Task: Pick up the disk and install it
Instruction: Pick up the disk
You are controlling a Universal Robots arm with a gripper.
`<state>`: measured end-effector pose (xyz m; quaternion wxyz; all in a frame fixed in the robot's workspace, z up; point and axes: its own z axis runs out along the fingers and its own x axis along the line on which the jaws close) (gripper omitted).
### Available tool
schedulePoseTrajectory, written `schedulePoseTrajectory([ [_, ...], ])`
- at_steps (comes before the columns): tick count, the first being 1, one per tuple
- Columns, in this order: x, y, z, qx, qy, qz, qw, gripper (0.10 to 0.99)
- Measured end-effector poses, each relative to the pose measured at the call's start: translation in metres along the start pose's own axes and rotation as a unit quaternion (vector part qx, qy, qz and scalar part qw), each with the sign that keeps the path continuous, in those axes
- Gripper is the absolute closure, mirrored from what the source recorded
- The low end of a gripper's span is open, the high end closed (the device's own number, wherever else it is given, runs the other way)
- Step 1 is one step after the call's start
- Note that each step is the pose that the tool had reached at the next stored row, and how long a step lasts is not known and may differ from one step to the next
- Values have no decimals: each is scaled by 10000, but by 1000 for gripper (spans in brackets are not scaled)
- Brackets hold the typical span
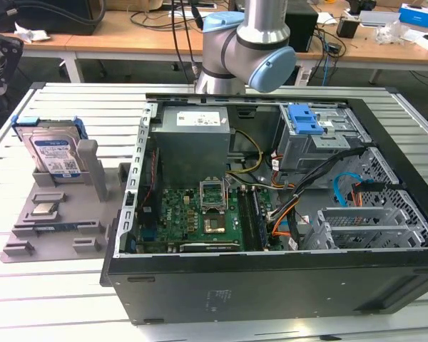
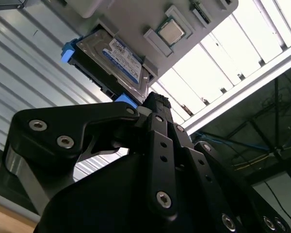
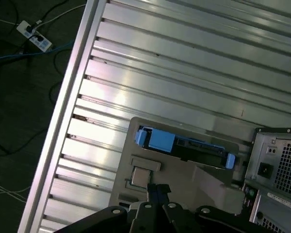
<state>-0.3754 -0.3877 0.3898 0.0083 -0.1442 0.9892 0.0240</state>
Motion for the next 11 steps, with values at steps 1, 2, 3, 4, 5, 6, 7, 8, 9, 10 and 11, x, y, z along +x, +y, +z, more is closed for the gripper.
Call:
schedulePoseTrajectory([
  [1,0,0,0,-1,2,-46,10000,984],
  [2,0,0,0,-2,5,-105,9999,984],
  [3,0,0,0,-4,8,-181,9998,984],
  [4,0,0,0,-6,11,-251,9997,984],
  [5,0,0,0,-8,14,-317,9995,984],
  [6,0,0,0,-8,16,-357,9994,984],
  [7,0,0,0,-9,18,-396,9992,984],
  [8,0,0,0,-10,21,-451,9990,984],
  [9,0,0,0,-11,22,-485,9988,984],
  [10,0,0,0,-13,25,-546,9985,984],
  [11,0,0,0,-14,26,-585,9983,984],
])
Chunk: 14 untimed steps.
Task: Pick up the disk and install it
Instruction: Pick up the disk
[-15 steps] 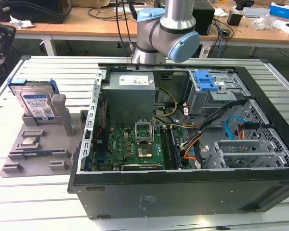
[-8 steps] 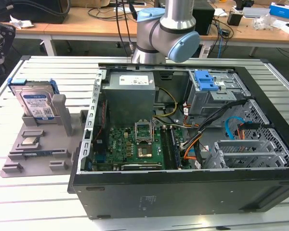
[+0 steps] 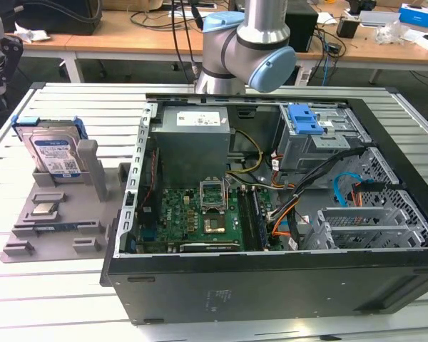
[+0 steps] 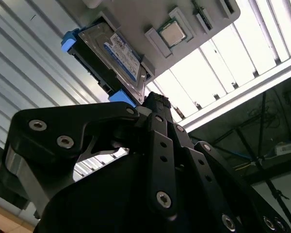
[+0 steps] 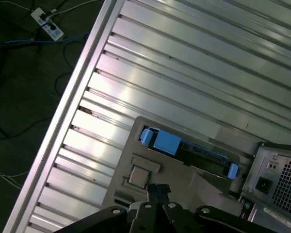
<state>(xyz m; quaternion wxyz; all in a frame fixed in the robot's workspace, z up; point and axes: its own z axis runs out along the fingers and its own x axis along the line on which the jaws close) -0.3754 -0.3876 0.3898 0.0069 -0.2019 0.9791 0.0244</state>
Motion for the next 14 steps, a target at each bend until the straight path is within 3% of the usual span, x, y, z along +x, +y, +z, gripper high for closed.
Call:
schedulePoseTrajectory([
  [8,0,0,0,-14,27,-589,9983,984],
  [14,0,0,0,-23,44,-985,9951,984],
])
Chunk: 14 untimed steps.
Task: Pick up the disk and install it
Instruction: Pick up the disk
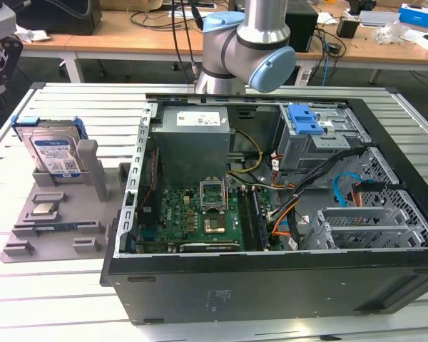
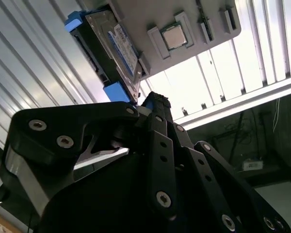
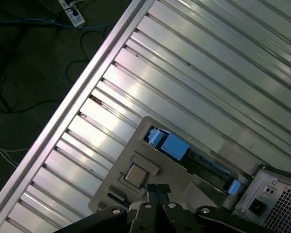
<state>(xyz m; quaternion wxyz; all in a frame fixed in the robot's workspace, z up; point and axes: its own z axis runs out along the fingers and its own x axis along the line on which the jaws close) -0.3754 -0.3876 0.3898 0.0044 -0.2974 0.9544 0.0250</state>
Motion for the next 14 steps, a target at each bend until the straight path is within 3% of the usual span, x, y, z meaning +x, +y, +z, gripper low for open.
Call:
schedulePoseTrajectory([
  [9,0,0,0,-12,24,-527,9986,984],
  [10,0,0,0,-14,27,-600,9982,984],
  [12,0,0,0,-21,41,-916,9958,984],
  [14,0,0,0,-24,46,-1019,9948,984],
])
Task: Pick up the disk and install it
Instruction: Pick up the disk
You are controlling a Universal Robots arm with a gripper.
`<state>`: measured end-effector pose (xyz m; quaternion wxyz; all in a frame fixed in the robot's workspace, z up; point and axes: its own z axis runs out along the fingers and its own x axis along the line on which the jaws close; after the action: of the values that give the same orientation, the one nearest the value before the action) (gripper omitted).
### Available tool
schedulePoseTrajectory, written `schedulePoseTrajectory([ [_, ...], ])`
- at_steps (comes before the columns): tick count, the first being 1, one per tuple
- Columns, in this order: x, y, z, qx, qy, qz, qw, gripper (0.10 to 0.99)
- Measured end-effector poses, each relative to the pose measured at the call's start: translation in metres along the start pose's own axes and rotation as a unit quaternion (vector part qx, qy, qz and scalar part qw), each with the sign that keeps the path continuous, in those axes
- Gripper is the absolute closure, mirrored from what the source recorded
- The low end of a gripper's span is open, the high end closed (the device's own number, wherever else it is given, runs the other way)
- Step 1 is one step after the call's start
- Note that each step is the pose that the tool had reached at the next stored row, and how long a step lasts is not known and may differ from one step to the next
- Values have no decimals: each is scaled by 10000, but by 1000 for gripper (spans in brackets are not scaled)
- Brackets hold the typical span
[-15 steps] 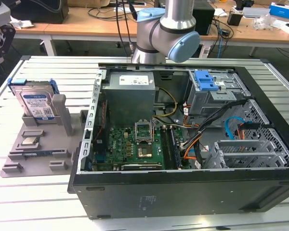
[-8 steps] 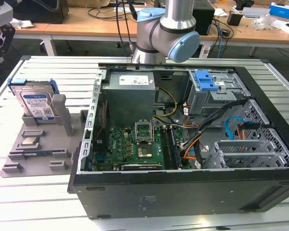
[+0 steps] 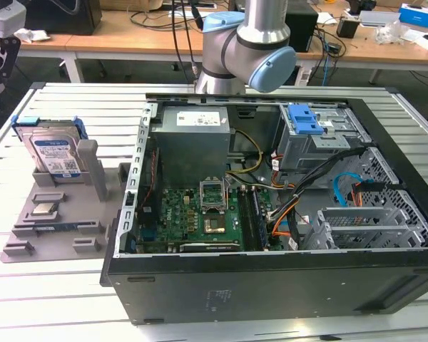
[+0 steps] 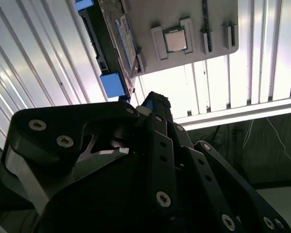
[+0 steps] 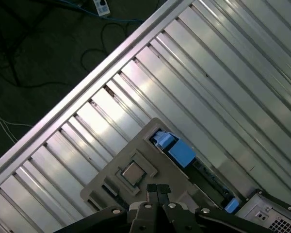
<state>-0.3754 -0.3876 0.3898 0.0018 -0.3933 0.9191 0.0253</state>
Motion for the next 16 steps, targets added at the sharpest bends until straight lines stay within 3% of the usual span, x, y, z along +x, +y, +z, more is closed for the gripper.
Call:
schedulePoseTrajectory([
  [10,0,0,0,-13,25,-560,9984,984],
  [16,0,0,0,-21,41,-908,9959,984],
])
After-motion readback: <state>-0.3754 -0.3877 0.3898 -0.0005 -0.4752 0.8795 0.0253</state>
